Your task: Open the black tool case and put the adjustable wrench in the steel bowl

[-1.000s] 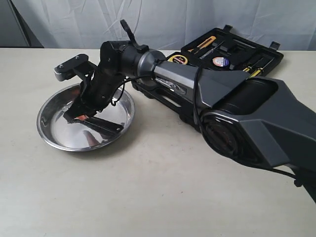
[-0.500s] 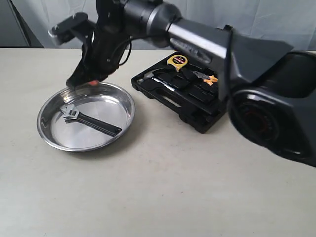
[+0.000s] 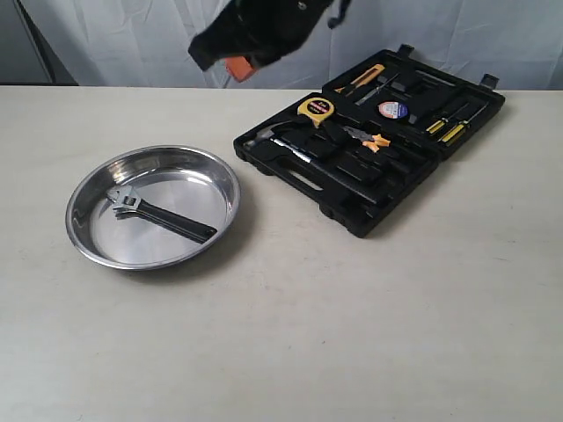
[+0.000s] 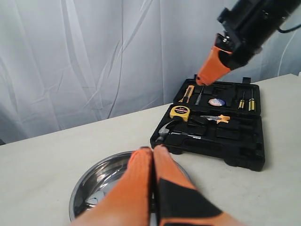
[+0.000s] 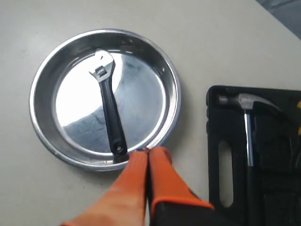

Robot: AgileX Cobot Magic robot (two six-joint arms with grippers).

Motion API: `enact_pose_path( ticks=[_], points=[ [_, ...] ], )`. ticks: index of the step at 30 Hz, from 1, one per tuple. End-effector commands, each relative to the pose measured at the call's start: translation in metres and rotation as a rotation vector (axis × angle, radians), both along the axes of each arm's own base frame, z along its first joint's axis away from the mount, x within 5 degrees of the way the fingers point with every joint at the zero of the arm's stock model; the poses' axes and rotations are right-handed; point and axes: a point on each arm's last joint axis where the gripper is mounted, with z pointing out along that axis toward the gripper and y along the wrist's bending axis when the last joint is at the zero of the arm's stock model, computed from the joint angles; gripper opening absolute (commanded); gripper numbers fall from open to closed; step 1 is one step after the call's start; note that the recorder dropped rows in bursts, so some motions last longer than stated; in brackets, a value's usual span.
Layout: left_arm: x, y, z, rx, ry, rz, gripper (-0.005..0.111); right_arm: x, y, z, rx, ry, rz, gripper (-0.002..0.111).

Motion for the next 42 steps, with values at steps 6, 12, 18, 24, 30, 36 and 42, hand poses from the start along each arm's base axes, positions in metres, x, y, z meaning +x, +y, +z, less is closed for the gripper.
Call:
enact_pose_path(
  ticks=[6, 12, 18, 24, 30, 36, 42],
  points=[
    [-0.001, 0.0, -0.001, -0.003, -0.001, -0.001, 0.0, -0.101, -0.082, -0.014, 0.278, -0.168, -0.253, 0.0],
    [-0.001, 0.0, -0.001, -0.003, -0.001, -0.001, 0.0, -0.164, -0.122, -0.038, 0.432, -0.064, -0.357, 0.0],
    [-0.001, 0.0, -0.001, -0.003, -0.001, -0.001, 0.0, -0.192, -0.139, -0.033, 0.396, -0.069, -0.291, 0.0],
    [-0.001, 0.0, -0.001, -0.003, -0.001, -0.001, 0.0, -0.194, -0.157, -0.008, 0.418, -0.37, -0.281, 0.0],
    [-0.001, 0.0, -0.001, -0.003, -0.003, 0.0, 0.0, -0.216, -0.22, 0.009, 0.438, -0.522, -0.584, 0.0],
    [-0.001, 0.0, -0.001, -0.003, -0.003, 0.0, 0.0, -0.258, -0.258, -0.01, 0.354, -0.637, -0.889, 0.0],
    [-0.001, 0.0, -0.001, -0.003, -0.003, 0.0, 0.0, -0.275, -0.26, -0.046, 0.292, -0.593, -0.941, 0.0]
  ],
)
